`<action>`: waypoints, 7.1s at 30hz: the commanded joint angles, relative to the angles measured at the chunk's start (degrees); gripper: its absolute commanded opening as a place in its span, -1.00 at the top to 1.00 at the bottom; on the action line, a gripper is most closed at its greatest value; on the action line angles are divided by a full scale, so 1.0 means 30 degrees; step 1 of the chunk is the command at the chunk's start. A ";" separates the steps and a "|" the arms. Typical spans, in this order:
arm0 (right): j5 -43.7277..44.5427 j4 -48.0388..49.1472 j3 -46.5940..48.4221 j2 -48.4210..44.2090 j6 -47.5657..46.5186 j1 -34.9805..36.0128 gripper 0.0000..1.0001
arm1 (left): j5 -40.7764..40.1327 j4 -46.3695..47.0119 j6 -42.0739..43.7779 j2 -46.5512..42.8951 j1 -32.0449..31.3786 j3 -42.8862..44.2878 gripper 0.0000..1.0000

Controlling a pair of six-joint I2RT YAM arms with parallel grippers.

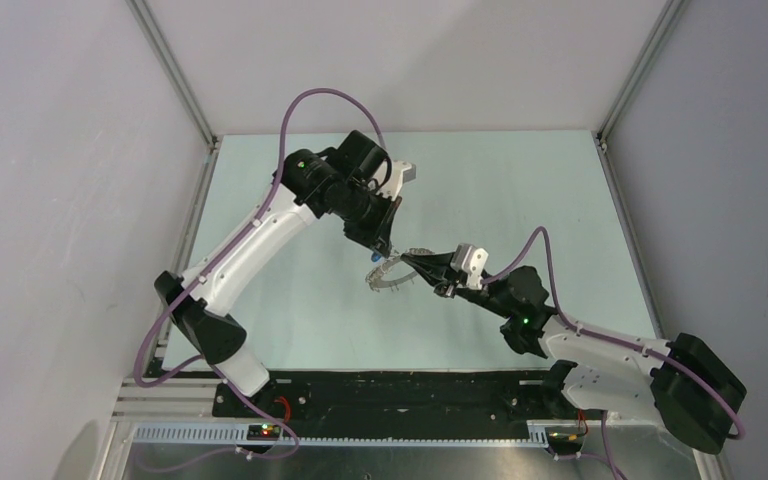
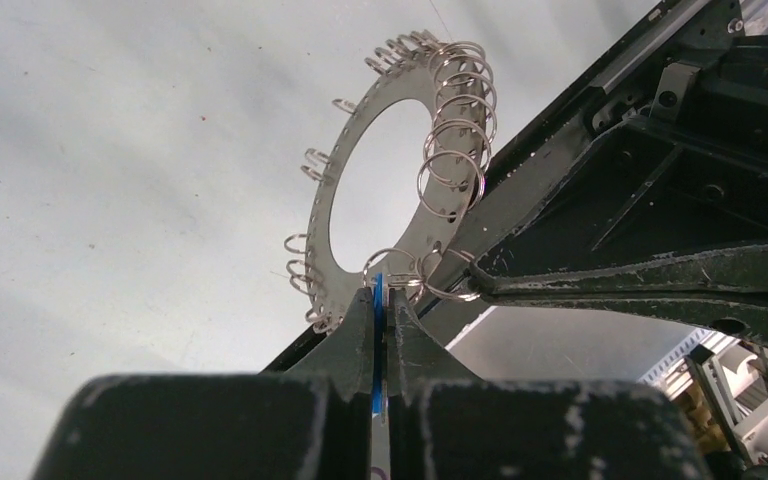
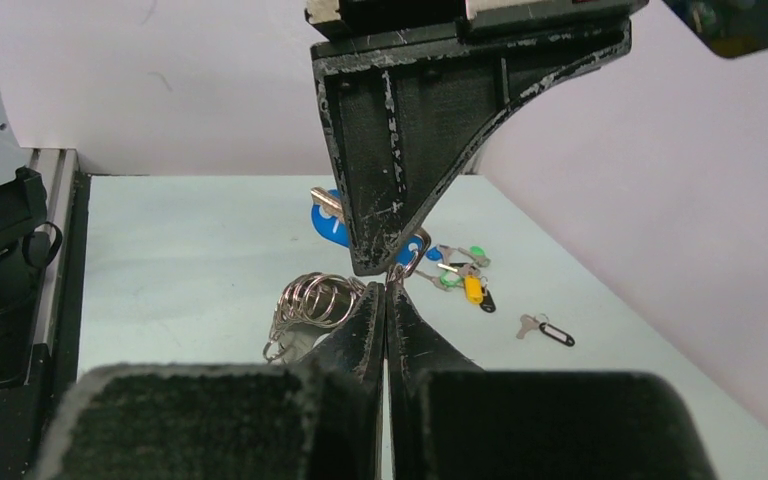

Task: Remove the keys from the keyring

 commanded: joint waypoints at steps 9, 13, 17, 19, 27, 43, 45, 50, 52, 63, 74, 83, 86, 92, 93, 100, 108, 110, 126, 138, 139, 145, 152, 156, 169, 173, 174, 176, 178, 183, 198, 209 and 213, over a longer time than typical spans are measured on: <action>-0.1661 0.4995 0.0060 0.0801 -0.2147 0.0102 1.00 | 0.0654 0.0338 0.0807 0.0234 0.0438 -0.0801 1.00; -0.2028 0.5117 0.0185 0.0968 -0.3251 0.0105 1.00 | 0.1279 0.0394 0.0937 0.0348 0.0368 -0.0953 1.00; -0.2650 0.5491 0.0228 0.1321 -0.3936 0.0108 1.00 | 0.2130 0.0471 0.1111 0.0504 0.0193 -0.1007 0.99; -0.2910 0.5703 0.0228 0.1501 -0.3982 0.0110 1.00 | 0.2664 0.0546 0.1194 0.0540 0.0176 -0.0995 0.99; -0.1529 0.3451 -0.0291 0.0265 -0.2518 0.0093 0.96 | 0.0818 0.0668 0.0988 -0.0138 0.0366 -0.0501 1.00; -0.1981 0.2626 -0.1791 0.1253 0.0939 0.0084 0.57 | 0.0913 0.0771 0.0688 -0.0584 0.0359 0.0311 1.00; -0.1867 0.3173 -0.1729 0.1896 0.0916 0.0052 0.57 | 0.0948 0.0785 0.0665 -0.0547 0.0349 0.0386 0.99; -0.1462 0.3767 -0.1375 0.3144 0.1284 -0.0438 0.58 | 0.1109 0.0782 0.0649 -0.0648 0.0342 0.0455 1.00; -0.1465 0.3938 -0.1261 0.3289 0.1545 -0.0739 0.54 | 0.1196 0.0779 0.0649 -0.0646 0.0341 0.0458 1.00; -0.1993 0.3638 -0.0625 0.3206 0.1593 -0.1848 0.28 | 0.1532 0.0779 0.0649 -0.0676 0.0355 0.0438 0.99; -0.3608 0.3946 -0.0469 0.2405 0.1826 -0.1827 0.24 | 0.1533 0.0795 0.0436 -0.0512 0.0355 0.0751 1.00; -0.3346 0.3560 0.0039 0.1844 0.1147 -0.1397 0.22 | 0.1589 0.0799 0.0340 -0.0639 0.0341 0.0783 1.00; -0.3005 0.3822 0.0354 0.2294 0.1458 -0.1381 0.22 | 0.1576 0.0808 0.0251 -0.0635 0.0333 0.0892 1.00; -0.2480 0.4667 0.0843 0.3234 0.1975 -0.1353 0.22 | 0.1701 0.0901 0.0152 -0.0666 0.0344 0.1092 1.00; -0.2330 0.4669 0.0872 0.3319 0.1985 -0.1308 0.21 | 0.1683 0.0919 0.0137 -0.0726 0.0335 0.1103 1.00; -0.1814 0.4495 0.0994 0.3598 0.1883 -0.1223 0.15 | 0.1907 0.1053 -0.0016 -0.0692 0.0332 0.1343 1.00; -0.1597 0.5180 0.1353 0.4497 0.2063 -0.1208 0.15 | 0.2214 0.1073 -0.0052 -0.0682 0.0316 0.1336 1.00; -0.1566 0.5287 0.1442 0.4645 0.2075 -0.1205 0.15 | 0.2260 0.1090 -0.0054 -0.0709 0.0323 0.1311 1.00; -0.1023 0.3497 0.1085 0.3564 0.1457 -0.1235 0.60 | 0.2133 0.1284 -0.0142 -0.0792 0.0175 0.1274 1.00; -0.0798 0.2880 0.0412 0.2158 0.1028 -0.1263 0.63 | 0.1855 0.1293 -0.0192 -0.1103 0.0429 0.0961 1.00; -0.0774 0.2692 0.0393 0.2010 0.0972 -0.1263 0.63 | 0.1862 0.1281 -0.0214 -0.1099 0.0422 0.0953 1.00; -0.0742 0.2331 0.0259 0.1599 0.0737 -0.1252 0.92 | 0.1840 0.1277 -0.0257 -0.1129 0.0446 0.1039 1.00; -0.0861 0.2364 0.0258 0.1620 0.0639 -0.1276 1.00 | 0.1997 0.1282 -0.0274 -0.1075 0.0422 0.1145 1.00; -0.1031 0.2522 0.0325 0.1769 0.0638 -0.1263 0.83 | 0.2180 0.1283 -0.0274 -0.0995 0.0428 0.1152 1.00; -0.1180 0.4180 0.0728 0.3517 0.1255 -0.1192 0.55 | 0.2762 0.1300 -0.0289 -0.0852 0.0284 0.1069 1.00; -0.1145 0.4308 0.0877 0.3609 0.1317 -0.1187 0.44 | 0.2759 0.1293 -0.0288 -0.0851 0.0300 0.1047 0.99; -0.1242 0.4299 0.0904 0.3610 0.1345 -0.1178 0.42 | 0.2736 0.1299 -0.0288 -0.0838 0.0280 0.1048 1.00; -0.1390 0.4316 0.1019 0.3663 0.1377 -0.1150 0.37 | 0.2721 0.1279 -0.0288 -0.0813 0.0275 0.1056 1.00; -0.1489 0.4318 0.1067 0.3717 0.1373 -0.1121 0.34 | 0.2734 0.1292 -0.0288 -0.0791 0.0281 0.1090 1.00; -0.1739 0.4373 0.1156 0.3852 0.1416 -0.1097 0.36 | 0.2739 0.1329 -0.0288 -0.0775 0.0274 0.1074 1.00; -0.1070 0.4735 0.1195 0.3656 0.1461 -0.1010 0.55 | 0.2743 0.1385 -0.0361 -0.0855 0.0223 0.0685 0.99; -0.1441 0.4746 0.1473 0.3933 0.1706 -0.0971 0.36 | 0.2860 0.1454 -0.0435 -0.0874 0.0214 0.0677 0.99; -0.1508 0.4809 0.1571 0.4054 0.1721 -0.0970 0.37 | 0.2900 0.1469 -0.0409 -0.0826 0.0166 0.0696 1.00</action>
